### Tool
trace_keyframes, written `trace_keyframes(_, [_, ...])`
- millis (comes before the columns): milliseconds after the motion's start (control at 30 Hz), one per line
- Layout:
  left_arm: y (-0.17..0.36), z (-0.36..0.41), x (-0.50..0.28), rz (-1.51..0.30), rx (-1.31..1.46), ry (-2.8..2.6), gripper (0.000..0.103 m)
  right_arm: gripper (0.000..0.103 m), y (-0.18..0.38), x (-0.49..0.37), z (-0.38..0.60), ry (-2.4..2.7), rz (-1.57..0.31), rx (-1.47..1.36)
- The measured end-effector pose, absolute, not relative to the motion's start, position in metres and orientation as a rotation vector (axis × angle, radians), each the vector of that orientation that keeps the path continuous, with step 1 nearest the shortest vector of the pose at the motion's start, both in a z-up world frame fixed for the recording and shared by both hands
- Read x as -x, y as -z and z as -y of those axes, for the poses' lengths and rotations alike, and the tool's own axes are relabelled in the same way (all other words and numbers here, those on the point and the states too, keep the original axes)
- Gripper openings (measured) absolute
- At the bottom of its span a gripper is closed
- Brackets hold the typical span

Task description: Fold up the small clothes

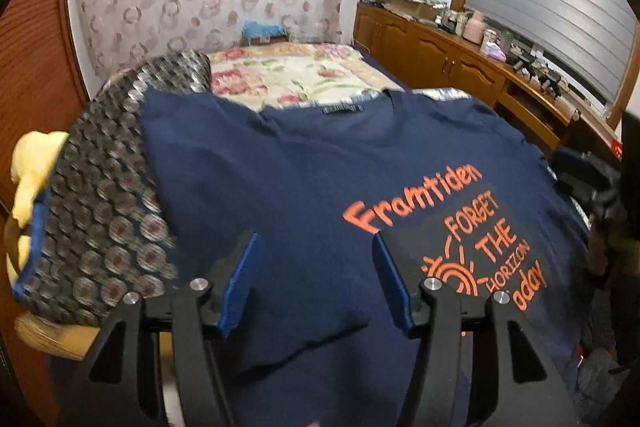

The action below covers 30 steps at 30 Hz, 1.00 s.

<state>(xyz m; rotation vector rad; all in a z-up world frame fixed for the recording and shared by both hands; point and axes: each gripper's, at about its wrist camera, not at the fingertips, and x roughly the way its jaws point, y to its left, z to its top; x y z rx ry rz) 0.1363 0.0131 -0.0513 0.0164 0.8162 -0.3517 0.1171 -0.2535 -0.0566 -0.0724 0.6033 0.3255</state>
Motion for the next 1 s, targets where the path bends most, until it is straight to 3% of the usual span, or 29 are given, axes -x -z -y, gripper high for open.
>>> trace_keyframes(367, [0.082, 0.011, -0.143, -0.882, -0.020, 0.364, 0.057, 0.098, 0.058, -0.139, 0.349, -0.179, -0.665, 0.093])
trace_keyframes(533, [0.090, 0.017, -0.145, -0.908, -0.022, 0.362, 0.057, 0.077, 0.074, -0.158, 0.385, -0.159, -0.753, 0.052])
trace_keyframes(733, [0.091, 0.020, -0.144, -0.903, -0.050, 0.359, 0.057, 0.067, 0.090, -0.174, 0.419, -0.139, -0.837, 0.000])
trace_keyframes(900, [0.093, 0.024, -0.145, -0.884, -0.071, 0.348, 0.057, 0.066, 0.095, -0.182, 0.437, -0.128, -0.859, -0.051])
trace_keyframes(1000, [0.095, 0.030, -0.146, -0.880, -0.093, 0.344, 0.062, 0.066, 0.098, -0.186, 0.445, -0.133, -0.876, -0.085])
